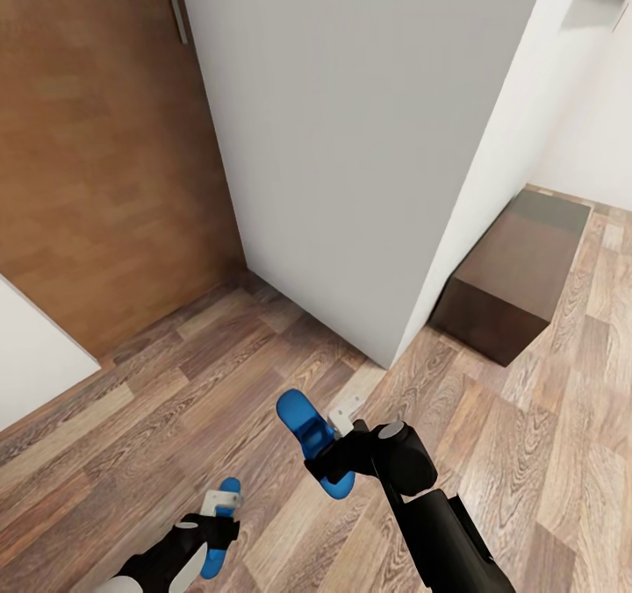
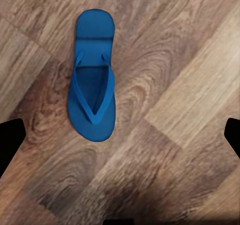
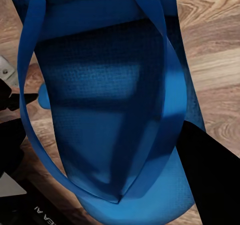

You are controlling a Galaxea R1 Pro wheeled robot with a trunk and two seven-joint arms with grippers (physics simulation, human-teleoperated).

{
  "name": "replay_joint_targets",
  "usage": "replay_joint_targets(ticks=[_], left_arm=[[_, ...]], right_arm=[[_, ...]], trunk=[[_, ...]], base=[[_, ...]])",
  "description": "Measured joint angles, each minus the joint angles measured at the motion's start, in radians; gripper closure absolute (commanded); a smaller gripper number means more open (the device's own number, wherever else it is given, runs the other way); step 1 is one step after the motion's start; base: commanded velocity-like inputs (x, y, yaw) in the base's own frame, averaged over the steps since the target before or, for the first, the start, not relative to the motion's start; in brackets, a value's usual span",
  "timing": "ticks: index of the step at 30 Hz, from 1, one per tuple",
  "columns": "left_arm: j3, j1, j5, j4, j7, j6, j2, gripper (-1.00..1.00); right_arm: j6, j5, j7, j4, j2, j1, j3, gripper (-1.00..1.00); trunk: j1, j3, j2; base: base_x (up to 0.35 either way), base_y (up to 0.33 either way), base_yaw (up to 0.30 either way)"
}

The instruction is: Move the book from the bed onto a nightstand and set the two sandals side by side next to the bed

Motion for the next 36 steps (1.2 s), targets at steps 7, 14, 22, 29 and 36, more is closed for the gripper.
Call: replay_joint_targets(ticks=[7,14,22,29,36], left_arm=[[0.000,-0.048,-0.003,-0.006,0.026,0.010,0.002,-1.00],[0.000,-0.088,-0.002,-0.009,0.046,0.012,0.035,-1.00],[-0.003,-0.096,-0.004,-0.007,0.062,0.004,0.041,-1.00],[-0.004,-0.096,-0.006,-0.007,0.065,0.002,0.039,-1.00],[-0.008,-0.095,-0.007,-0.008,0.066,0.001,0.037,-1.00]], right_arm=[[0.000,-0.001,0.000,0.000,-0.002,0.000,0.002,1.00],[0.000,-0.002,0.000,0.000,-0.003,0.000,0.002,1.00],[0.000,-0.001,0.000,0.001,-0.003,0.000,0.002,1.00],[0.000,0.000,0.000,0.001,-0.003,0.000,0.003,1.00],[0.000,-0.001,0.000,0.001,-0.003,0.000,0.003,1.00]], trunk=[[0.027,-0.022,-0.049],[0.054,-0.045,-0.098],[0.069,-0.068,-0.126],[0.096,-0.101,-0.175],[0.111,-0.121,-0.203]], base=[[0.000,0.000,0.000],[0.000,0.000,0.000],[0.000,0.000,0.000],[0.000,0.000,0.000],[0.000,0.000,0.000]])
